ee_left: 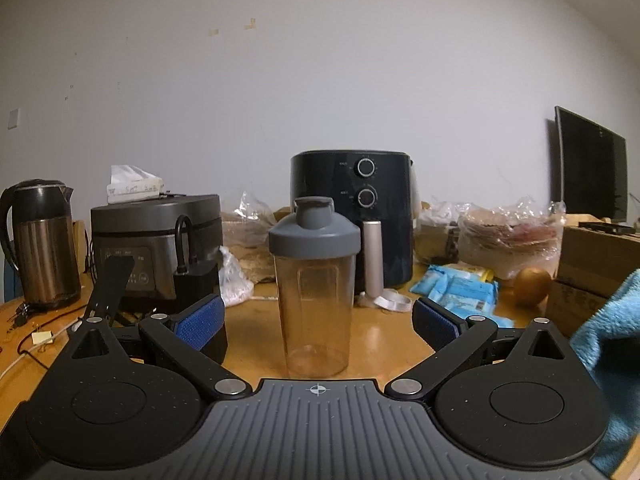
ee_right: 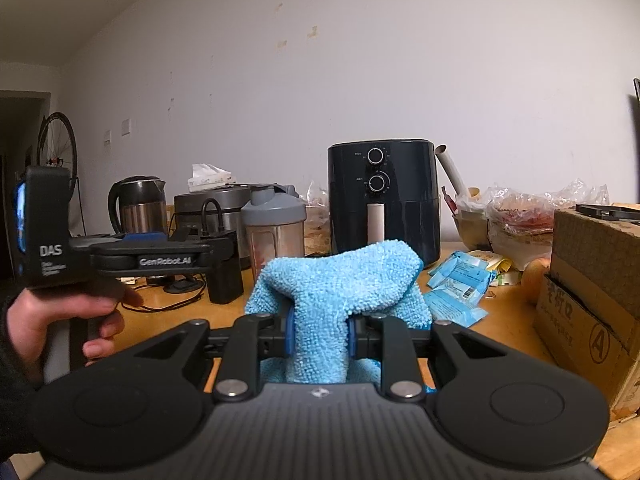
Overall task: Clean container
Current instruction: 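Withdraw the left tool from the bottle while the right tool lowers the blue cloth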
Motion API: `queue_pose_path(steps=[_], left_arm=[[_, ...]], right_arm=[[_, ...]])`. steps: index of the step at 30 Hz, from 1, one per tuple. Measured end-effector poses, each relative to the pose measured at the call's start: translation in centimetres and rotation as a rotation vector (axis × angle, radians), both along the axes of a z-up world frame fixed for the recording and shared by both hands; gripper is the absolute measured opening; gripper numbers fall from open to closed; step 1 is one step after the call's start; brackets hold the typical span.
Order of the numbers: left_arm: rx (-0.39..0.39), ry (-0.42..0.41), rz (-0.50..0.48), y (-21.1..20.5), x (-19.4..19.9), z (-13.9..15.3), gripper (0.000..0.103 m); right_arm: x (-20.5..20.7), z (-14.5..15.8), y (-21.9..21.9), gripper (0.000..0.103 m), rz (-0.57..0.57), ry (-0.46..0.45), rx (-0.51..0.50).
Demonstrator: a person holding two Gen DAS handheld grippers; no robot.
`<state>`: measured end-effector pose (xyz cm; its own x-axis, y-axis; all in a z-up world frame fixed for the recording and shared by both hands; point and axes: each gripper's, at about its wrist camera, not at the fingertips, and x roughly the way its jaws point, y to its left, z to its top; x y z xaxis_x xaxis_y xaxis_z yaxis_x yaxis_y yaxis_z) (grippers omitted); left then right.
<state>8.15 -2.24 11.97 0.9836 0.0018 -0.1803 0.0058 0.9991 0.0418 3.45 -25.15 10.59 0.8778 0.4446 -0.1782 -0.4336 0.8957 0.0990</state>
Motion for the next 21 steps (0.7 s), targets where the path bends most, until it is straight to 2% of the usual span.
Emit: queue_pose_path(steps=[9, 17, 19, 20, 21], left_arm=[[0.011, 0.019, 0.001, 0.1, -1.8, -0.2, 0.103], [0.032, 0.057, -0.006, -0.1, -2.0, -0.3, 0.103], [0.030, 0.069, -0.009, -0.1, -1.8, -0.4, 0.103], [0.027, 0.076, -0.010, -0.1, -1.8, -0.5, 0.103], [0.023, 0.085, -0.011, -0.1, -1.7, -0.6, 0.103]], right_arm=[[-0.6, 0.0, -0.1, 0.024, -0.001, 0.009, -0.008], [-0.2, -0.1, 0.4, 0.024, 0.005, 0.053, -0.032], [0.0, -0.3, 0.6, 0.031, 0.013, 0.069, -0.043], [0.2, -0.3, 0.7, 0.039, 0.017, 0.077, -0.048], [0.2, -0.3, 0.9, 0.039, 0.020, 0.084, -0.054]])
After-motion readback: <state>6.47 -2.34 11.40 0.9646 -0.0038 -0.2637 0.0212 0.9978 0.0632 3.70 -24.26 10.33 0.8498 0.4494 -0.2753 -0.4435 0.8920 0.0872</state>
